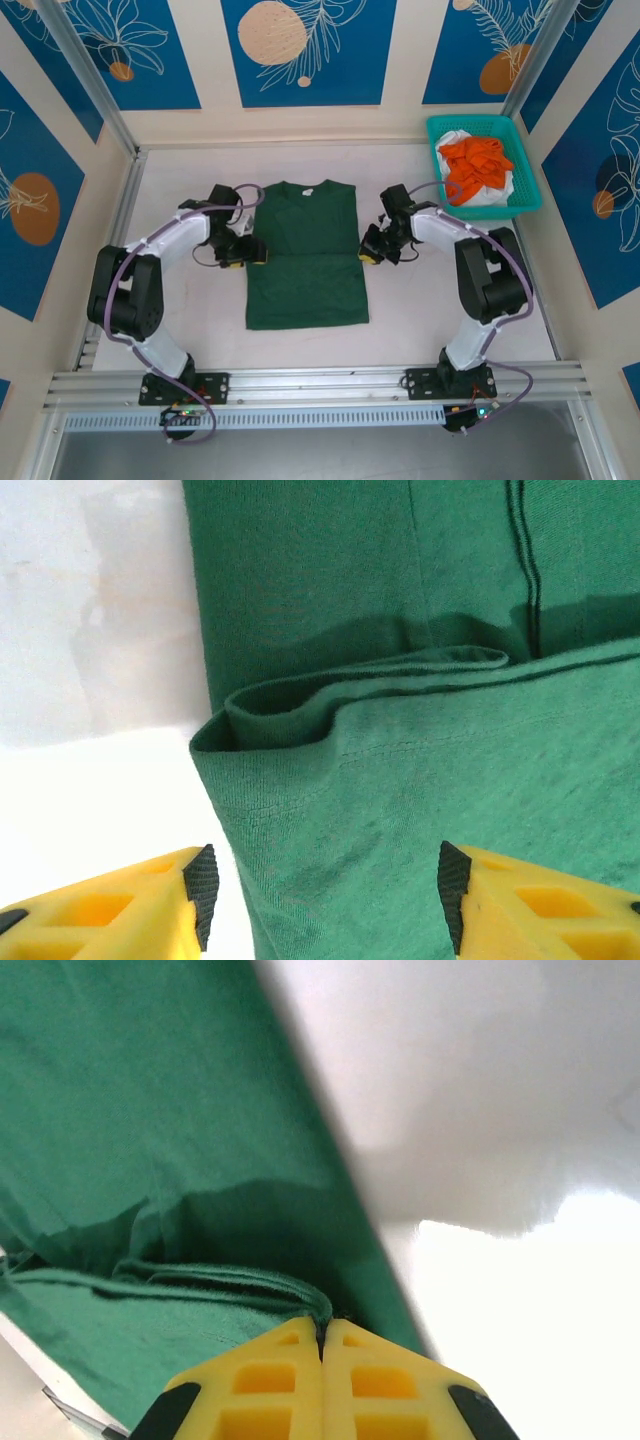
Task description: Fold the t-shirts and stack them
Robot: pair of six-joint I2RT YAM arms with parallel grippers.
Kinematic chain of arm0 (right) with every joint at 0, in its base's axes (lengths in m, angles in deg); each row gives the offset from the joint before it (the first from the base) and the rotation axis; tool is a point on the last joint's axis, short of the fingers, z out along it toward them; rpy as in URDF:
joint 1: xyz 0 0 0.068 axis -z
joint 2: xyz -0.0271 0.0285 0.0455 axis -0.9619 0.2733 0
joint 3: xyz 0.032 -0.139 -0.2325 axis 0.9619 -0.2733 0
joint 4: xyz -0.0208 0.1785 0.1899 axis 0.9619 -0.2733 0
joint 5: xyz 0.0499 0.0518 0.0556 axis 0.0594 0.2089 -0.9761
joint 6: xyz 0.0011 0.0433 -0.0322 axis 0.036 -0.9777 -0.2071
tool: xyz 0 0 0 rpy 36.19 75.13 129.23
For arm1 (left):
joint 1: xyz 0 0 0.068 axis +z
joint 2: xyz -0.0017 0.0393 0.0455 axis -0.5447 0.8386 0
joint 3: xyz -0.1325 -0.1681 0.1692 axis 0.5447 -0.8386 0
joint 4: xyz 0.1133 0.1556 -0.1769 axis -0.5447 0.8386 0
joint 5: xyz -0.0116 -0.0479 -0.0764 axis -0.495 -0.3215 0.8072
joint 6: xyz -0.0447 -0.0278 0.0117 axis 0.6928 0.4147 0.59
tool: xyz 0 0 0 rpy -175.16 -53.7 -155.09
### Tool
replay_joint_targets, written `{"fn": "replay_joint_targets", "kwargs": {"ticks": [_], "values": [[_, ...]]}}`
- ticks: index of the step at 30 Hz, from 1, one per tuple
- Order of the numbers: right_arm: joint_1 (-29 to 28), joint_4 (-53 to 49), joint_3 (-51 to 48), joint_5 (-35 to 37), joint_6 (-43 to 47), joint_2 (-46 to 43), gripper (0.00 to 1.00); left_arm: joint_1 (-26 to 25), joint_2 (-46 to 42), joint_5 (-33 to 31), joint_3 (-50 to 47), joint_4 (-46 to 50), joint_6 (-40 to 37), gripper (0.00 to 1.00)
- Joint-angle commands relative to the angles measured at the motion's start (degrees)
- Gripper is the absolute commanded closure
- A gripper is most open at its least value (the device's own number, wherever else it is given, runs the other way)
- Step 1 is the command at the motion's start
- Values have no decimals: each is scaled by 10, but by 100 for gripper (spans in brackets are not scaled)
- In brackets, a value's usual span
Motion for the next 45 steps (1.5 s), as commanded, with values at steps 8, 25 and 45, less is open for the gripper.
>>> {"fn": "replay_joint_targets", "kwargs": {"ticks": [8, 25, 45], "values": [[13, -44, 49, 33, -13, 39, 89, 6, -89, -12, -57, 9, 91, 22], [-59, 7, -190, -27, -34, -182, 34, 6, -289, 145, -300, 7, 268, 48], [-136, 40, -261, 0, -85, -175, 51, 6, -301, 157, -385, -132, 400, 62]]}}
